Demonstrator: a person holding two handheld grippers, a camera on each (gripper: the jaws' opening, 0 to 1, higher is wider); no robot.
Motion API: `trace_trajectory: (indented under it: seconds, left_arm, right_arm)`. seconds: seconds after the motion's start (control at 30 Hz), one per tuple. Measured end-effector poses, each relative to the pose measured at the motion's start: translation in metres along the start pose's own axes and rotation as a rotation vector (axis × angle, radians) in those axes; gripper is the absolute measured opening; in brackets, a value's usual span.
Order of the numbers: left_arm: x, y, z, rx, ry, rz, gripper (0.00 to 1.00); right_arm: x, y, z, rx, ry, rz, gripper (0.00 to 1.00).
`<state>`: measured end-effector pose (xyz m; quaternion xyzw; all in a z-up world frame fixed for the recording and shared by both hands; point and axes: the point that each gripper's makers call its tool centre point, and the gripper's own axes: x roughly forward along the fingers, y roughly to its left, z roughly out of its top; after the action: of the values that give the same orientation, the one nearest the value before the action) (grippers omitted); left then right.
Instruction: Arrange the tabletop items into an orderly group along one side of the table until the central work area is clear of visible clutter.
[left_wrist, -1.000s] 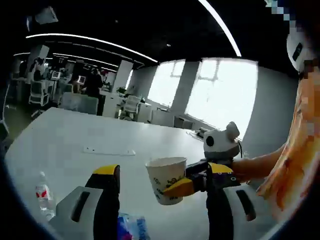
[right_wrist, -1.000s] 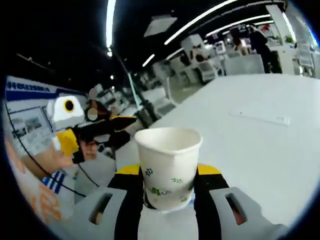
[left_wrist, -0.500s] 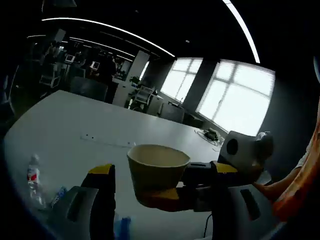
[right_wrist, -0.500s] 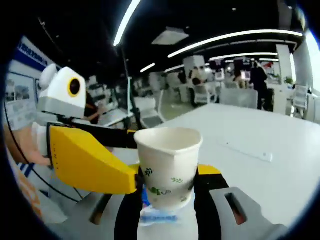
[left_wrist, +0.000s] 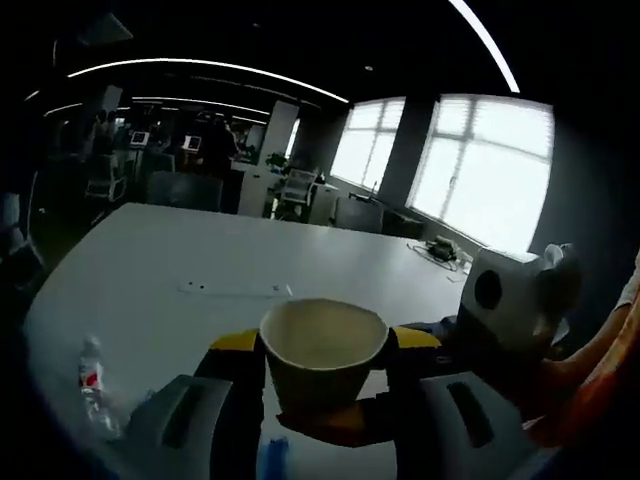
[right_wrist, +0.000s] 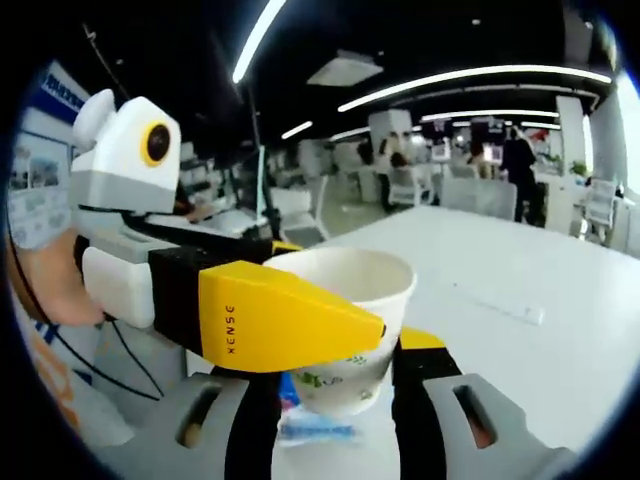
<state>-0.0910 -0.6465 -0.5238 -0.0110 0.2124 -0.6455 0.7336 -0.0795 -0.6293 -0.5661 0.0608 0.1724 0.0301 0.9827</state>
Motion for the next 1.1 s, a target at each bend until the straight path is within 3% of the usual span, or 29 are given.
trace_trajectory:
  seconds: [0.2,0.37,0.7,0.9,1.1]
  left_arm:
    - [0.0,0.003,-0.002,0.018,-0.001,0.002,0.44]
    - [-0.001,0.018,0.007,0.007,-0.034,0.027,0.44]
    - [0.011,0.09,0.025,-0.011,-0.06,0.118,0.45]
    - [0.024,0.116,0.028,0.025,-0.048,0.152,0.45]
    - [0.045,0.134,0.03,-0.01,-0.047,0.157,0.46]
  right_arm:
    - [0.0,0.0,-0.006,0.004,0.021,0.012,0.42]
    - [-0.005,-0.005,-0.019,0.023,0.056,0.01,0.42]
    - [-0.043,-0.034,-0.04,0.102,0.066,-0.069,0.45]
    - [-0.063,-0.046,-0.051,0.135,0.071,-0.118,0.46]
    - [-0.079,-0.057,-0.057,0.169,0.071,-0.161,0.46]
